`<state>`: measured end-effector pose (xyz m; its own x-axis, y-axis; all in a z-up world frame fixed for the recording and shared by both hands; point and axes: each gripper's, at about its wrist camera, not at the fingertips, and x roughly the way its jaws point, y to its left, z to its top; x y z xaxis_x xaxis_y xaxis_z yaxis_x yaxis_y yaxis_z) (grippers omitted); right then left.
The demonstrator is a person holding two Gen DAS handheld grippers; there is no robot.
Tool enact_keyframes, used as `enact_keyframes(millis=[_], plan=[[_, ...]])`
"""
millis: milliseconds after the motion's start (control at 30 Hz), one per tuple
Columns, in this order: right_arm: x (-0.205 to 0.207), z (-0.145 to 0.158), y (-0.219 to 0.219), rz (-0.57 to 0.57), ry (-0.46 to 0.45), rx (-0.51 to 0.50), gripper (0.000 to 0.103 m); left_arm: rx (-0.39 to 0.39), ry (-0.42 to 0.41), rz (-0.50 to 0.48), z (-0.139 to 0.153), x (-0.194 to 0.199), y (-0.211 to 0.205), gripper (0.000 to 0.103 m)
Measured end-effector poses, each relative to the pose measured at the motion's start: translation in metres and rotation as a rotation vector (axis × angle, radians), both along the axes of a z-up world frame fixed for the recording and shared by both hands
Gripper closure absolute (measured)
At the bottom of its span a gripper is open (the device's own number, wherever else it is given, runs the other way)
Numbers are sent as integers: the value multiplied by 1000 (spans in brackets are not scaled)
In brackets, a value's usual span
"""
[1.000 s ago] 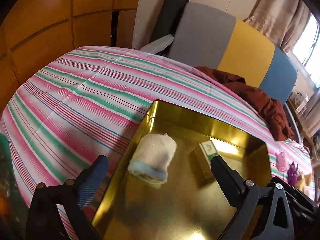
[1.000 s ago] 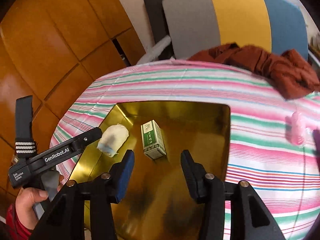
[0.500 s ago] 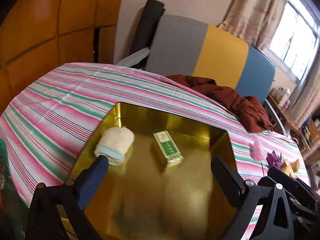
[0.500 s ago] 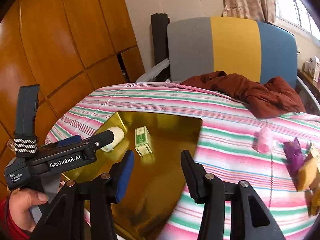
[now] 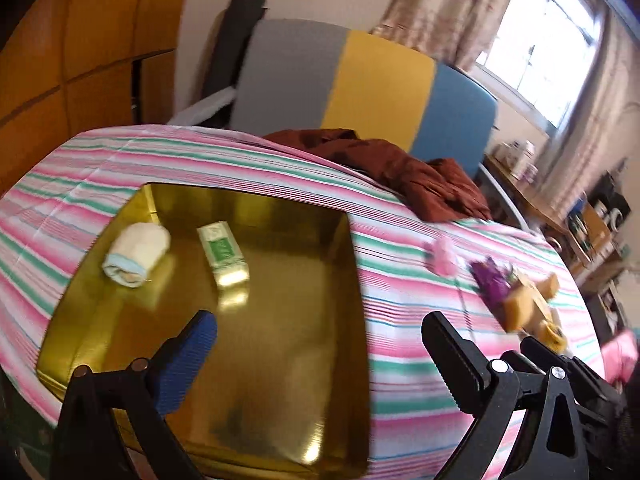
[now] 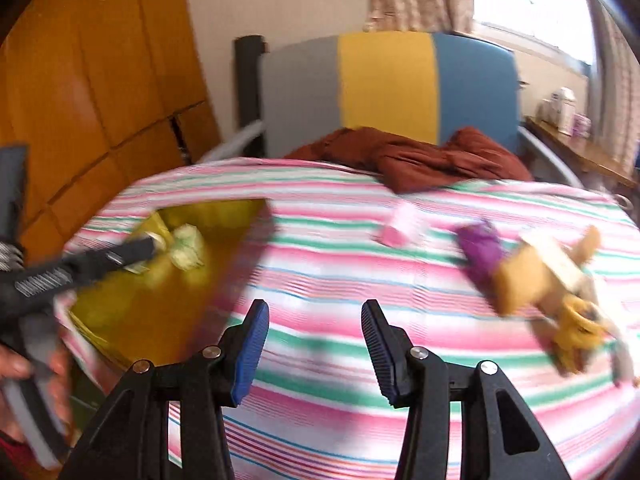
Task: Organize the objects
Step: 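Grasp the yellow sponge with left gripper while right gripper grasps yellow sock bundle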
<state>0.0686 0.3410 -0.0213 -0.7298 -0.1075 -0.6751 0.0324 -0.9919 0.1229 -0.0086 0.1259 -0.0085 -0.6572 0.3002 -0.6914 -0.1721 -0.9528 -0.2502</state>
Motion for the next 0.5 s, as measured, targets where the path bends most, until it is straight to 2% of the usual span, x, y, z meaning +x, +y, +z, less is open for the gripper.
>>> enact_keyframes(millis=[133, 233, 300, 367, 500], plan=[[19, -24, 54, -122, -42, 44, 54, -16, 14, -60, 3, 12, 30, 0], [32, -37, 100, -238, -61, 67, 47, -18, 4, -104, 1, 17, 52, 0], [36, -43, 127, -310, -57, 76, 40, -19, -3, -136, -2, 19, 68, 0], [39, -48, 157, -391, -60, 100, 38, -18, -13, -162, -7, 22, 82, 0], [37, -58, 197, -454, -52, 89, 38, -28, -32, -211, -15, 26, 106, 0]])
